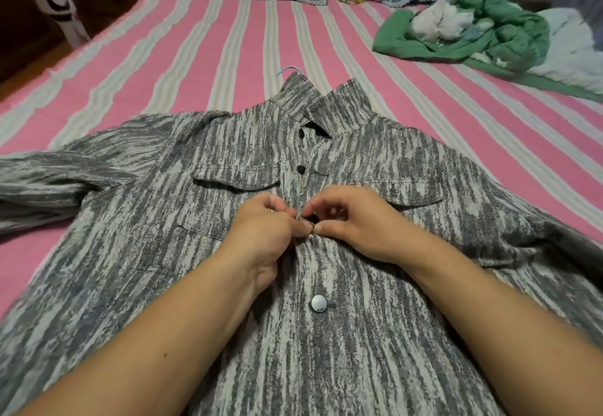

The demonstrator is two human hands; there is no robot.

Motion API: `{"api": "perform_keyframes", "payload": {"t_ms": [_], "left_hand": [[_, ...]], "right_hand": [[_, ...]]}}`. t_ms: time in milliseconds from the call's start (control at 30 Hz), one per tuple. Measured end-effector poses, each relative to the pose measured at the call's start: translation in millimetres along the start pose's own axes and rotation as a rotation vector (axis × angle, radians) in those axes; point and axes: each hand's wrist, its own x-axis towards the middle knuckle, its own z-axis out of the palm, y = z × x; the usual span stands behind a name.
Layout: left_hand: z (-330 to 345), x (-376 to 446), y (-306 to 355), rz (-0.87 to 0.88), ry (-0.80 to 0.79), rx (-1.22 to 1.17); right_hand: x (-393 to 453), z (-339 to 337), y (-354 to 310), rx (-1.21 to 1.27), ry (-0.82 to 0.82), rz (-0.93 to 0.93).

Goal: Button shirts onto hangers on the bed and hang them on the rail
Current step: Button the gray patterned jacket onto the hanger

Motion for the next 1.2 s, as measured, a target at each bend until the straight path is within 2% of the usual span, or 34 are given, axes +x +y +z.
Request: {"api": "perform_keyframes", "payload": {"t_ms": [233,367,533,600,767,933,1100,1167,1200], "left_hand": [[-3,3,2,0.056,-0.011,0.215],[-5,9,0,0.094,-0.016,0.298],[3,8,0,0.280,0.091,0.668],[3,8,1,0.293,0.086,0.736],[2,13,3,0.300,0.050,0.860],[-6,16,6,0.311,-0.001,0.898],[-17,20,13,0.481,0.151,0.833],[-20,26,13,0.476,0.084,0.867],[-20,29,11,0.456,0.026,0.909]], "right_hand": [[1,-2,2,-0.208,-0.009,-0.120],[2,0,0,-0.267,-0.015,-0.129],[10,11,-3,-0.325,0.007,-0.099],[10,13,-3,-0.331,-0.009,-0.072],[8,15,-2,-0.322,-0.042,-0.046],[12,21,-12,-0.448,-0.054,-0.008],[7,20,-17,-0.434,-0.039,-0.017],[1,11,-8,-0.451,0.031,0.039],[-2,3,0,-0.534,0.070,0.109]]}}
